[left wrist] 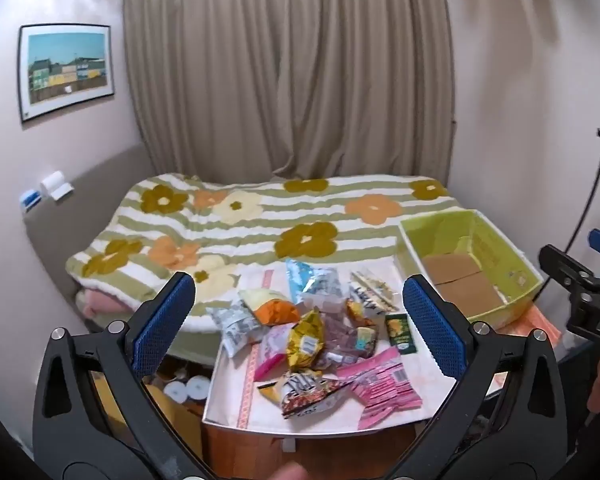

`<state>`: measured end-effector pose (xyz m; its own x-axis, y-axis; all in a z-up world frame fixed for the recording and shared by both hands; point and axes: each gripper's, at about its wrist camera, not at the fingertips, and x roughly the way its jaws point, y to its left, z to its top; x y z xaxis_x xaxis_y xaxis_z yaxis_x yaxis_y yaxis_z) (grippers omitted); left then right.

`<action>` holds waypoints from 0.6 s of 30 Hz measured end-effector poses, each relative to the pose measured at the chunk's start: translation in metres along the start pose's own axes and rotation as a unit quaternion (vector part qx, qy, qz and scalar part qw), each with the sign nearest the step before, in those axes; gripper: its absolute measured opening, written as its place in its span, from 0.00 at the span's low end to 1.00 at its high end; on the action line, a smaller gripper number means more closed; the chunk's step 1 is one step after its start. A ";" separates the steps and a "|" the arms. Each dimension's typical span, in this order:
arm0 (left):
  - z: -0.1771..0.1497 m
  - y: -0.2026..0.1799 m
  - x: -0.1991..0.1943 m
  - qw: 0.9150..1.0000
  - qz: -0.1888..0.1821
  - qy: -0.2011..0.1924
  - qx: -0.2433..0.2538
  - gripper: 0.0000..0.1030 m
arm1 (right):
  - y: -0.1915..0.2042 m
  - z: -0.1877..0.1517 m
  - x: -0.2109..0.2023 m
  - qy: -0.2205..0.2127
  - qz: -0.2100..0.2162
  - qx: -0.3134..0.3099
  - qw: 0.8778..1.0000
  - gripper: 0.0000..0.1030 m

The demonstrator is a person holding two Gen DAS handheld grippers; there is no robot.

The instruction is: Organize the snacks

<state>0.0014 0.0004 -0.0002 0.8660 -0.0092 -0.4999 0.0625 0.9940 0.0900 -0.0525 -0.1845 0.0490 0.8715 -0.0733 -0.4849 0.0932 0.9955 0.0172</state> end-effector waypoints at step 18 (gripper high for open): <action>-0.002 0.002 0.000 1.000 -0.009 -0.025 -0.012 1.00 | 0.000 0.002 0.000 0.019 -0.010 0.001 1.000 1.00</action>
<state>0.0006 0.0028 -0.0015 0.8888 -0.0325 -0.4571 0.0677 0.9958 0.0608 -0.0521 -0.1844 0.0505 0.8501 -0.0915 -0.5186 0.1122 0.9936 0.0085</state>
